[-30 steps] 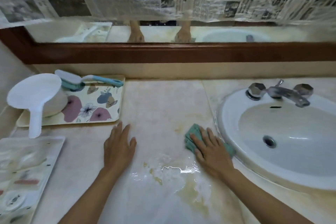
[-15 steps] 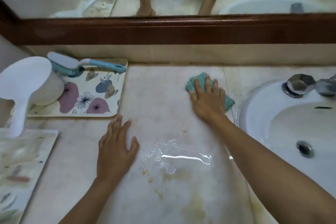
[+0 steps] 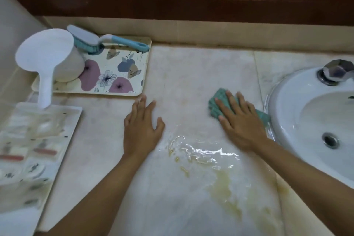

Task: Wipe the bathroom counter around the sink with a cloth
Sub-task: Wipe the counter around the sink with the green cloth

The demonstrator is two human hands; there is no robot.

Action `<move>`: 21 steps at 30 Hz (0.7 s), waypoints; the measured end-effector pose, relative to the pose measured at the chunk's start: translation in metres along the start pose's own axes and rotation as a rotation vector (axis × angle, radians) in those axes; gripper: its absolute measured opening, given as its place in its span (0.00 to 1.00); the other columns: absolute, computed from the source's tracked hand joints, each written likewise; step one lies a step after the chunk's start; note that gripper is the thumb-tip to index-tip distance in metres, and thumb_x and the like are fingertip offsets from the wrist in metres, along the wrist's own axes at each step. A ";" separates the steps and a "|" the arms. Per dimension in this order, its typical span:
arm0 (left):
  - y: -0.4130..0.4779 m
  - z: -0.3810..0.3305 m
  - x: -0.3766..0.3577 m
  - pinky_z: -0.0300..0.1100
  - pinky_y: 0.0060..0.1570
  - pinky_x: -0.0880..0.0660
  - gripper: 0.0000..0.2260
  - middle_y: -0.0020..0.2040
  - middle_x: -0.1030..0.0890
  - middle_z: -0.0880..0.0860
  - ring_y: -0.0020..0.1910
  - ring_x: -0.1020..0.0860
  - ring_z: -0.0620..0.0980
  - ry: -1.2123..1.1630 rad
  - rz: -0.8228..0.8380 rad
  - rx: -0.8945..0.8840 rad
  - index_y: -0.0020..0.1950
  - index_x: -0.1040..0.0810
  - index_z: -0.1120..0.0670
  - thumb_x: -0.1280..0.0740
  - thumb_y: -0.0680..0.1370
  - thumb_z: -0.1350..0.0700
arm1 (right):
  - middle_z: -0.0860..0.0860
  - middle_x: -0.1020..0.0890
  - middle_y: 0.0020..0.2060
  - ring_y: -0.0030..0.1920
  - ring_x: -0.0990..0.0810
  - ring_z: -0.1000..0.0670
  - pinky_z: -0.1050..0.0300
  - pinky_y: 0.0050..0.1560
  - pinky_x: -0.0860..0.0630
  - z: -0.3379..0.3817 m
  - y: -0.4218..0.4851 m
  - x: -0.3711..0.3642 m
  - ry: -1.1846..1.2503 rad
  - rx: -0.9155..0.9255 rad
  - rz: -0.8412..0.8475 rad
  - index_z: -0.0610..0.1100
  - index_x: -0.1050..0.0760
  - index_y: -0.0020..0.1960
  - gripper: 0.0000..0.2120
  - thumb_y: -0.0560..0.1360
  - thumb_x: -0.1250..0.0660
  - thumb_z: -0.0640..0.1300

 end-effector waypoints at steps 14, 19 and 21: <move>-0.070 0.041 0.037 0.53 0.68 0.40 0.22 0.78 0.40 0.49 0.77 0.42 0.52 -0.130 0.007 0.036 0.71 0.29 0.48 0.41 0.77 0.49 | 0.52 0.48 0.78 0.77 0.49 0.46 0.48 0.71 0.50 0.111 -0.088 -0.031 -0.012 0.257 -0.001 0.59 0.47 0.77 0.26 0.79 0.51 0.55; -0.099 0.060 0.024 0.51 0.70 0.44 0.28 0.80 0.48 0.48 0.78 0.49 0.50 0.063 0.068 -0.008 0.77 0.40 0.46 0.54 0.78 0.41 | 0.54 0.55 0.78 0.78 0.56 0.48 0.49 0.73 0.53 0.064 -0.056 -0.016 -0.004 0.011 0.022 0.62 0.55 0.77 0.27 0.78 0.60 0.58; -0.098 0.061 0.022 0.51 0.70 0.43 0.27 0.80 0.46 0.49 0.78 0.48 0.50 0.096 0.049 -0.006 0.77 0.39 0.46 0.53 0.78 0.42 | 0.52 0.57 0.78 0.78 0.59 0.46 0.47 0.74 0.55 0.079 -0.029 -0.015 0.052 -0.162 -0.002 0.59 0.56 0.77 0.27 0.79 0.59 0.57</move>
Point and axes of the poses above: each hand's wrist, its own y-axis towards the middle knuckle, its own x-axis out of the back of the hand, z = x × y, the point moved 3 cm from there along y, towards the middle knuckle
